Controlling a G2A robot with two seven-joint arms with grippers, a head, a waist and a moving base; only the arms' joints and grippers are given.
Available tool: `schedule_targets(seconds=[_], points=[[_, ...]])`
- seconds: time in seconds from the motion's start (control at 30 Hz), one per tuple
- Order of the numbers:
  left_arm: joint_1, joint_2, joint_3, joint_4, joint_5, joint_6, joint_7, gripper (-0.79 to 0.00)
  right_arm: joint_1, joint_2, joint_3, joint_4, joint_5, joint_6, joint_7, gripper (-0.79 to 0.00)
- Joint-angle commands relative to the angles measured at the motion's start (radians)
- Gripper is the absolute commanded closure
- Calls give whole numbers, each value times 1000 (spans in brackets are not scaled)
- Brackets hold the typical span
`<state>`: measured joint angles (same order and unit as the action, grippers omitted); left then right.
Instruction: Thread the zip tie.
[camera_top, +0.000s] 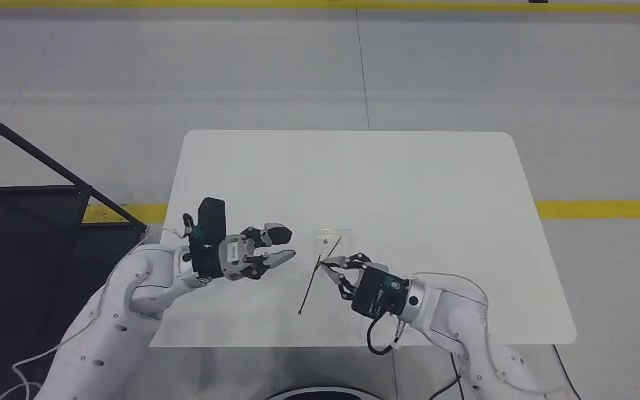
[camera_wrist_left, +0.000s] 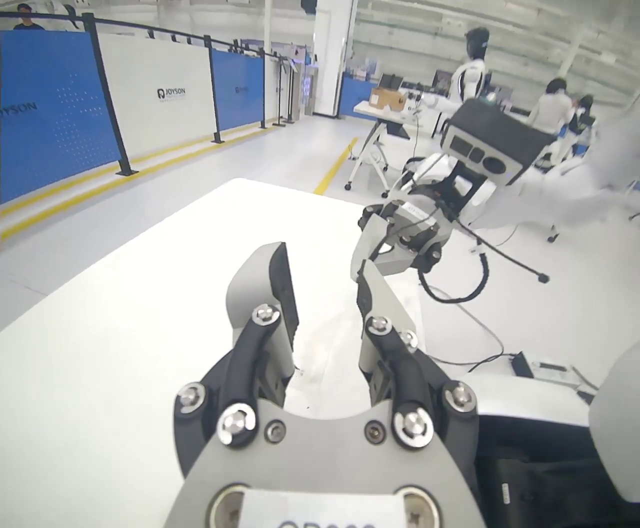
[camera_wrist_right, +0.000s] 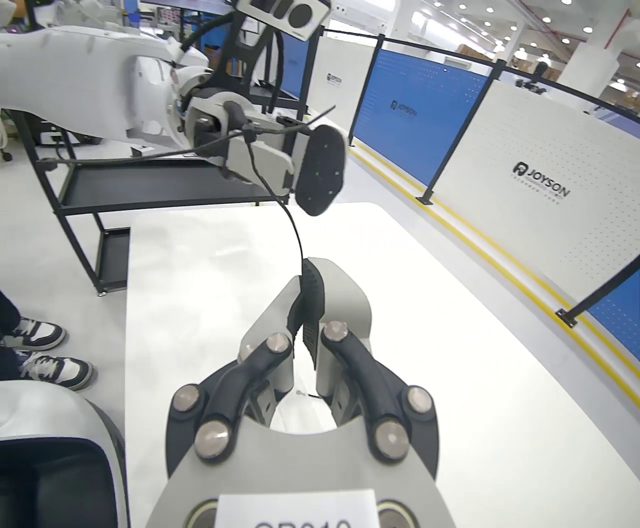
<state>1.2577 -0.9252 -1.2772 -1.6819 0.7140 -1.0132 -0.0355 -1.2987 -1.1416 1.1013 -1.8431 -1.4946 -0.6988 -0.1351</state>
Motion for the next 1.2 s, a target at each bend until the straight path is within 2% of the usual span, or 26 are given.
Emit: schedule_targets(seconds=[0.0, 0.03, 0.07, 0.1, 0.53, 0.67, 0.77, 0.8, 0.93, 0.97, 1.03, 1.17], points=[[-26, 15, 55, 5, -175, 1, -104, -459, 8, 2, -1, 10, -3, -35, -3, 0], [-43, 23, 76, 14, -262, 1, -150, -603, 12, 3, -2, 13, -8, -39, 2, 0], [-62, 32, 92, 29, -335, 1, -212, -785, 13, 2, -4, 14, -9, -38, 4, 0], [-81, 40, 108, 40, -408, 1, -278, -785, 15, 2, -7, 13, -10, -39, 5, 0], [-72, 38, 111, 30, -414, 22, -265, -785, 19, 3, -11, 11, -19, -42, 9, 0], [-72, 34, 139, 29, -516, 44, -277, -785, 20, 2, -20, 18, -17, -38, 34, 0], [-90, 34, 174, 41, -653, 40, -335, -785, 32, 2, -26, 31, -4, -55, 43, 0], [-101, 35, 186, 44, -709, 46, -369, -763, 35, 2, -27, 36, 1, -60, 46, 0], [-144, 42, 217, 62, -882, 49, -510, -570, 49, 1, -34, 53, 19, -76, 61, 0], [-154, 44, 223, 66, -918, 56, -549, -542, 52, 1, -35, 56, 22, -80, 64, 0], [-172, 47, 227, 72, -969, 72, -607, -385, 58, 1, -40, 60, 28, -86, 71, 0], [-191, 48, 244, 76, -1015, 83, -692, -369, 64, 0, -45, 64, 39, -89, 82, 0]])
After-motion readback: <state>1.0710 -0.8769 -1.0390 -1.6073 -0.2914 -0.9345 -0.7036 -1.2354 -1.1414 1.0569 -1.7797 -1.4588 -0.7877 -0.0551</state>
